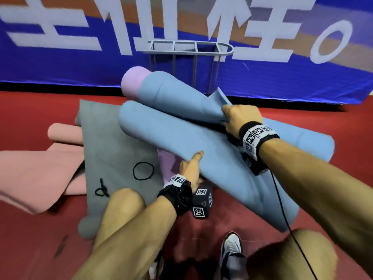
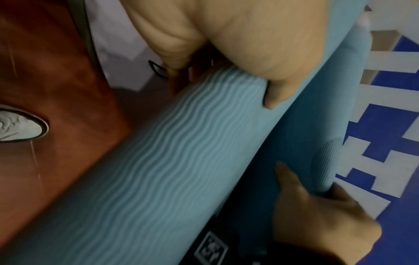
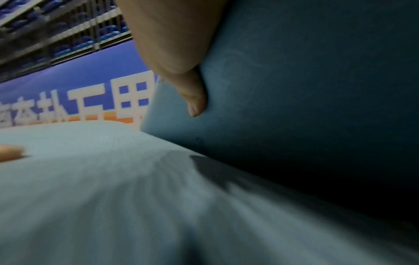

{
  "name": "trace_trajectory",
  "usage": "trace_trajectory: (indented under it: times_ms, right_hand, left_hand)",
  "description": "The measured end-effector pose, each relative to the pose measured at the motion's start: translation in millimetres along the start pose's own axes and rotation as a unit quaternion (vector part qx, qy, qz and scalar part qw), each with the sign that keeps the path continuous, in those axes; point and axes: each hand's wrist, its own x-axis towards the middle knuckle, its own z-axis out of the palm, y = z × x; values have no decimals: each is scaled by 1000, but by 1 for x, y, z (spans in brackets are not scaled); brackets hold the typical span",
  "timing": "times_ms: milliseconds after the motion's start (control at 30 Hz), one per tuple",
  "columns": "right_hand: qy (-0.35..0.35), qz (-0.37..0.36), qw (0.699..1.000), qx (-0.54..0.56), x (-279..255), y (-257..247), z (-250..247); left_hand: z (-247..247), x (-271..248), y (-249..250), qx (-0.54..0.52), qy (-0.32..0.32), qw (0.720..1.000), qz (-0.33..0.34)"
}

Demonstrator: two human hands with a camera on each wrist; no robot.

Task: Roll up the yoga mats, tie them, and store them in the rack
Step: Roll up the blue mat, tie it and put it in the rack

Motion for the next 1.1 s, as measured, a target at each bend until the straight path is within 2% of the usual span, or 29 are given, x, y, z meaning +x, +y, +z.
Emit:
trace_trajectory:
  times_ms: [100,200,267,333,433,533,633,767,867,933,1000,1100]
  right_hand:
    - [18,-63,997,-38,29,-7,4]
    - [-29,-67,997,-35,44,-29,31]
    - [-102,-59,993,25,39,-52,57]
    - [-208,-57,974,73,28,-71,87]
    - [-370,-37,921,119,5,-79,132]
    - [-461,9,871,172,-6,-68,167]
    - [-469,28,857,210,-8,-56,180]
    - [-421,2,890,173,-1,-51,173]
    - [-388,38,906,163,5,-42,166]
    - [-384,80,902,179,6,-30,166]
    - [-388,112,895,189,1,-18,166]
    - [-406,144,883,187,-6,-15,166]
  left_hand:
    - [-5,5,-6,-28,-10,999,-27]
    - [-17,13,-20,-63,26,996,-56]
    - [-23,20,-38,-79,71,993,-57]
    - [-26,30,-57,-73,102,991,-42]
    - [-24,41,-79,-62,104,990,-72]
    - [-24,56,-98,-74,147,985,-59]
    - [-20,63,-101,-86,161,980,-79]
    - [-14,70,-85,-124,138,977,-106]
    - [-6,62,-77,-166,128,971,-115]
    - [-4,53,-78,-214,123,964,-103]
    - [-5,43,-80,-251,89,958,-104]
    - [-14,37,-84,-268,72,955,-106]
